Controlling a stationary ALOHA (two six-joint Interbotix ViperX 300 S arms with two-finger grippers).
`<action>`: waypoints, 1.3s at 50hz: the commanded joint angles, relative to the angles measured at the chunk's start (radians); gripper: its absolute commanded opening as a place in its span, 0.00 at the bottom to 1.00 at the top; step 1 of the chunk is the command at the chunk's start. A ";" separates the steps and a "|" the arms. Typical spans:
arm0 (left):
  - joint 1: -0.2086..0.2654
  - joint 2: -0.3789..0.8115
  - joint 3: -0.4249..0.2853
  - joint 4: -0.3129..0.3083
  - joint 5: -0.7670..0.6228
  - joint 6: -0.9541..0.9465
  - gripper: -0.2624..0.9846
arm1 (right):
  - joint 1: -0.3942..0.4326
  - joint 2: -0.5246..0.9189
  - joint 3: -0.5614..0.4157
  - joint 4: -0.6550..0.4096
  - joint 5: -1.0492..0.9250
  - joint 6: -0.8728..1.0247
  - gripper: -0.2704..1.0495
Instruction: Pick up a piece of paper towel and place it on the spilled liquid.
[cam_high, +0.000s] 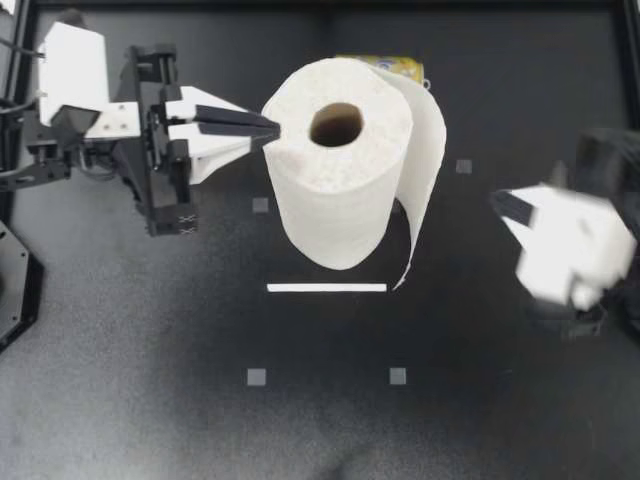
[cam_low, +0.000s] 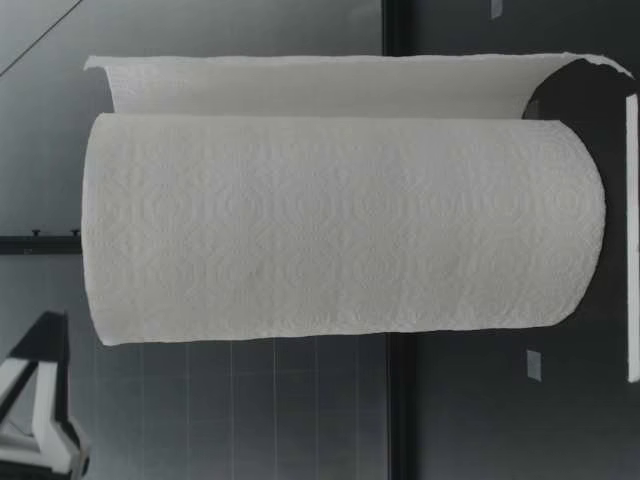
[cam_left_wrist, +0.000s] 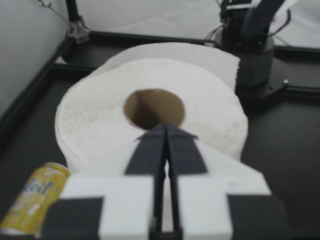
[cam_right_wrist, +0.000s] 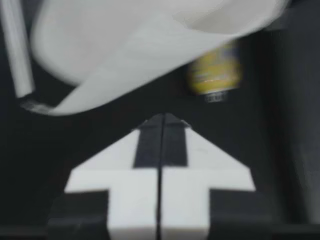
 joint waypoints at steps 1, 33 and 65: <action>0.008 0.005 -0.037 0.005 -0.003 0.011 0.29 | 0.104 0.026 -0.026 -0.141 0.110 0.114 0.18; 0.048 0.080 -0.078 0.005 0.121 0.028 0.29 | 0.141 0.387 0.005 -0.443 0.184 1.048 0.55; 0.048 0.080 -0.071 0.002 0.129 0.023 0.29 | -0.003 0.543 0.014 -0.423 0.298 1.373 0.80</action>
